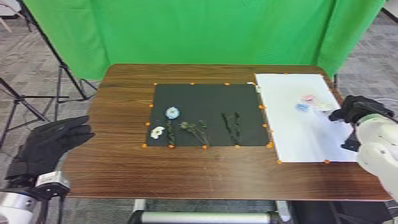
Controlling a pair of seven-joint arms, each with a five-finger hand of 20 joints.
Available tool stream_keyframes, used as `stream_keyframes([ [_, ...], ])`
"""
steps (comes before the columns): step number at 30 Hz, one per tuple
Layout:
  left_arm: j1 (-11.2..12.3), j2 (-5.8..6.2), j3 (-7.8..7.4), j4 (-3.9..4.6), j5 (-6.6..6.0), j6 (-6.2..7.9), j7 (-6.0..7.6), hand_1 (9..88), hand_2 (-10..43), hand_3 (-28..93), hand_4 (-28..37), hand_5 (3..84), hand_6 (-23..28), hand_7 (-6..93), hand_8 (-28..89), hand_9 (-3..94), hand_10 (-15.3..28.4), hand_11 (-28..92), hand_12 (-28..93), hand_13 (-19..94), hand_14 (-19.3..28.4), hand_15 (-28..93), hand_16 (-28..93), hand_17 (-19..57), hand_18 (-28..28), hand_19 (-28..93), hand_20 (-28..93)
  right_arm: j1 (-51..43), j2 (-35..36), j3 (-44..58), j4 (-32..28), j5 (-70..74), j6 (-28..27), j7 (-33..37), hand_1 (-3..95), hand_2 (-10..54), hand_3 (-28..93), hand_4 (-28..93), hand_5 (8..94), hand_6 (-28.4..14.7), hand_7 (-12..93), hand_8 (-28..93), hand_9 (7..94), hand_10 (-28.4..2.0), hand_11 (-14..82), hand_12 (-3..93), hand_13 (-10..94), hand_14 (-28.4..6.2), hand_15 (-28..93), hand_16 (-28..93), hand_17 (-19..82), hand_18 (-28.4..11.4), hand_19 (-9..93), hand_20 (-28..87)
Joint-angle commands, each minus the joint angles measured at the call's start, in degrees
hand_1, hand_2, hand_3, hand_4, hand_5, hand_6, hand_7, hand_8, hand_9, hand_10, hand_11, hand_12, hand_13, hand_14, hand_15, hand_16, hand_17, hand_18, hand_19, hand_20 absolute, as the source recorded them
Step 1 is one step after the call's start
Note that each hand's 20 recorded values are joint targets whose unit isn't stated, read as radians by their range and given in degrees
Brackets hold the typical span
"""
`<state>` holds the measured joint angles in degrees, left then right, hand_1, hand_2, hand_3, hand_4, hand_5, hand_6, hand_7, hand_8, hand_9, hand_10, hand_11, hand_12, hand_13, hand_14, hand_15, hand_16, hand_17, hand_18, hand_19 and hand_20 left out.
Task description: Arrange flowers
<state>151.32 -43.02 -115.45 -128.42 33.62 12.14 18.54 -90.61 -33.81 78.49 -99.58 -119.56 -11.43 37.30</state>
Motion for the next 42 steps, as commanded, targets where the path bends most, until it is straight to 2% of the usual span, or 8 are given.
stream_keyframes([
  [1,-0.8,-0.19,0.56,0.45,0.51,-1.26,-0.60,27.7,4.9,81,-11.0,49.4,14.4,13.6,-8,42.5,22.5,38,11,32,28.4,63,-12,-7.9,22.2,58,20,2.3,-0.7,-2.3,1.2,-1.2,0.1,0.9,25.0,-1.9,83,-28,52.4,-7.8,18,-12,52.1,-20.1,30.4,17.8,48,-15.4,76,16,17,-24.7,75,26],
  [13,-0.9,-0.15,1.54,0.40,0.56,-1.01,0.25,27.7,4.8,81,-11.1,49.4,14.4,13.5,-8,42.5,22.5,38,11,32,28.4,63,-12,-7.9,22.2,57,20,0.8,-0.8,-1.1,1.4,-1.7,-0.1,2.1,25.1,-2.0,83,-28,52.8,-7.9,18,-12,52.6,-20.3,30.2,17.6,49,-15.6,76,17,17,-24.8,75,26],
  [20,-1.8,-0.59,3.65,0.84,0.30,-0.89,0.96,27.8,4.8,81,-11.2,49.3,14.4,13.5,-8,42.5,22.5,38,11,32,28.4,63,-12,-7.9,22.2,57,21,2.2,-3.1,-3.2,3.5,-3.1,0.1,2.8,25.6,-2.3,83,-28,52.8,-8.1,17,-12,52.9,-20.6,30.2,17.5,49,-15.6,77,17,17,-24.8,76,26],
  [23,-2.8,-0.60,4.60,1.19,0.53,-1.33,0.38,27.8,4.7,81,-11.1,49.3,14.5,13.5,-8,42.6,22.5,38,11,32,28.4,63,-12,-7.9,22.2,57,21,2.8,-3.7,-4.9,4.0,-3.7,2.0,3.7,25.7,-2.4,83,-28,52.7,-8.2,17,-12,52.9,-20.6,30.3,17.4,49,-15.5,77,17,17,-24.8,76,26],
  [29,-2.5,-0.64,4.57,1.11,0.25,-0.78,1.01,27.8,4.7,81,-11.2,49.2,14.5,13.5,-8,42.6,22.5,38,11,32,28.4,63,-12,-7.9,22.2,57,21,3.3,-3.3,-7.5,4.6,-6.2,4.2,3.7,26.2,-2.4,82,-28,53.2,-7.6,18,-12,53.8,-19.9,31.1,17.4,51,-15.3,77,17,17,-25.1,76,26],
  [34,-2.4,-0.90,4.71,1.02,0.30,-0.88,0.94,27.7,4.7,81,-11.2,49.2,14.5,13.4,-8,42.5,22.5,38,11,32,28.4,63,-12,-7.9,22.2,57,21,3.2,-2.6,-10.3,6.1,-11.1,9.8,4.2,35.9,-2.0,80,-28,63.2,-1.8,22,-14,65.2,-14.5,32.7,16.9,59,-10.9,74,18,22,-23.6,77,23],
  [38,-2.5,-1.07,4.61,1.07,0.40,-1.23,0.83,27.6,4.8,81,-11.2,49.1,14.4,13.5,-8,42.5,22.5,38,11,32,28.4,63,-12,-7.9,22.2,57,21,2.6,-1.7,-11.7,6.8,-14.3,14.4,4.0,48.4,-3.0,71,-28,77.2,1.1,26,-1,79.5,-9.5,30.2,23.1,68,-7.7,69,21,26,-22.4,80,20],
  [42,-2.2,-1.42,4.44,0.79,0.56,-1.31,0.77,27.6,4.9,81,-11.3,49.1,14.5,13.4,-8,42.5,22.5,38,11,32,28.4,63,-12,-8.0,22.2,57,21,2.7,-1.4,-12.4,7.2,-15.8,15.5,4.0,51.7,-4.3,71,-28,80.8,0.7,24,2,83.3,-8.9,28.3,26.3,71,-6.6,69,23,27,-21.9,81,20],
])
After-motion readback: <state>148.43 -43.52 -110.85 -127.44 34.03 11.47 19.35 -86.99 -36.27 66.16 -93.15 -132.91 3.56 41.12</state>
